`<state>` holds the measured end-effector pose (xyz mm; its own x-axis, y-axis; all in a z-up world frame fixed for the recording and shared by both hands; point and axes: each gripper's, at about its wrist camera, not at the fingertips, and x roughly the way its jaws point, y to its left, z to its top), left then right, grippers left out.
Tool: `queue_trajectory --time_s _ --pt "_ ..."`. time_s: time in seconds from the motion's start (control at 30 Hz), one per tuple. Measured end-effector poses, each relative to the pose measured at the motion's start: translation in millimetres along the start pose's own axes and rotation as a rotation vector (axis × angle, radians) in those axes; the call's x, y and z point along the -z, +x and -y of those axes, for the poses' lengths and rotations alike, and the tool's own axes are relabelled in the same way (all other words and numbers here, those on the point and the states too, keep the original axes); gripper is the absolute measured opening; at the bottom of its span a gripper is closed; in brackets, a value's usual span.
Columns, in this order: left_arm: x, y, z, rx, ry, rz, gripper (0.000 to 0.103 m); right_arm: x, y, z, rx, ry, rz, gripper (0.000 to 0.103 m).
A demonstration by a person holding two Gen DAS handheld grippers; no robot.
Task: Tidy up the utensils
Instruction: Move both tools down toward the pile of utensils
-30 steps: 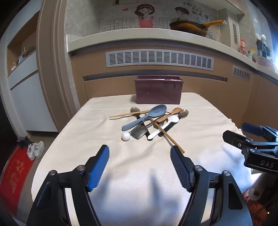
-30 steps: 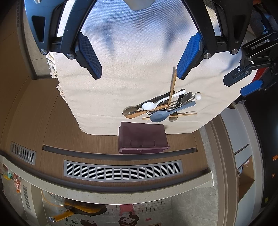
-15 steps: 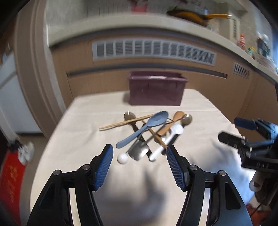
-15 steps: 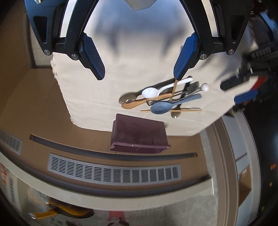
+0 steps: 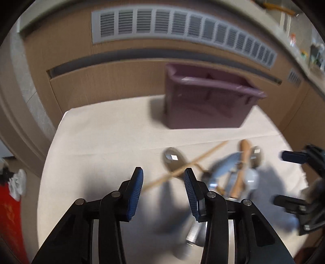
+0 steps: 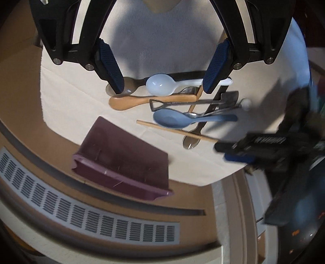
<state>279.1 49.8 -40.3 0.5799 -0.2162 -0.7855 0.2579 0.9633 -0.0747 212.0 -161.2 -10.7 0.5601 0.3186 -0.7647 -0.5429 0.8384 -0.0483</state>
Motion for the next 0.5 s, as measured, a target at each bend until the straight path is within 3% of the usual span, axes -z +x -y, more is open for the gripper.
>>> queue_trajectory --time_s 0.17,0.37,0.5 --pt "1 34 -25 0.054 -0.123 -0.11 0.043 18 16 15 0.026 0.084 -0.083 0.075" --pt "35 20 -1 0.234 -0.202 -0.164 0.041 19 39 31 0.081 0.13 -0.17 0.068" --pt "38 8 14 0.298 -0.19 -0.196 0.041 14 54 40 0.065 0.19 -0.198 0.063"
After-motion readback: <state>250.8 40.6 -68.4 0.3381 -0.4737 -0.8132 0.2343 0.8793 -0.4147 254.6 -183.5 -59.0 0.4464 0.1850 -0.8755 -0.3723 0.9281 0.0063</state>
